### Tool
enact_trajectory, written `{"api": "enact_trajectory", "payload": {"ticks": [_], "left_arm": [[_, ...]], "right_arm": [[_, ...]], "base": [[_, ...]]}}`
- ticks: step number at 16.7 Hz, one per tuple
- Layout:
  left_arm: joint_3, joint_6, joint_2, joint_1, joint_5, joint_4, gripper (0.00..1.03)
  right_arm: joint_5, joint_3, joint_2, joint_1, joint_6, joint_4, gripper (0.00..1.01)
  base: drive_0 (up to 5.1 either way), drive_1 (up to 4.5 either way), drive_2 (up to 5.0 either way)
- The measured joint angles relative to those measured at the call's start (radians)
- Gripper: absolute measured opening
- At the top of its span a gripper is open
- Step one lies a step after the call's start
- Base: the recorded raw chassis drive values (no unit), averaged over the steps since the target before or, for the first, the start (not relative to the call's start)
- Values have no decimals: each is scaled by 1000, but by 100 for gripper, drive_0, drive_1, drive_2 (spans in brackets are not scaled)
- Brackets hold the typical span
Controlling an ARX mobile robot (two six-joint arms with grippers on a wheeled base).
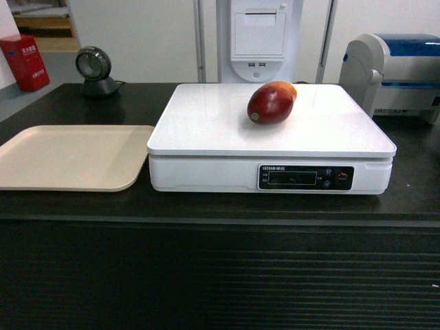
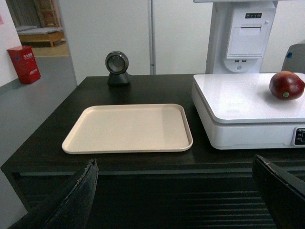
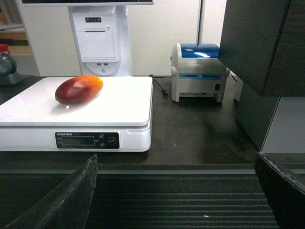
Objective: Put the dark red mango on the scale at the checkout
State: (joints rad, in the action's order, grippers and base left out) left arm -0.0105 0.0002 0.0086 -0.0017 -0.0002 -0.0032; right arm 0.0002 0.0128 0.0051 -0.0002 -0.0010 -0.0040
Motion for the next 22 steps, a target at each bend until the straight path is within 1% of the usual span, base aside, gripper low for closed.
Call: {"api": "enact_trajectory", "payload": {"ticks": [22], "left_arm": [[0, 0, 0, 0, 0, 0, 98]], "right_arm": [[0, 0, 0, 0, 0, 0, 98]], "base": [[0, 0, 0]]}}
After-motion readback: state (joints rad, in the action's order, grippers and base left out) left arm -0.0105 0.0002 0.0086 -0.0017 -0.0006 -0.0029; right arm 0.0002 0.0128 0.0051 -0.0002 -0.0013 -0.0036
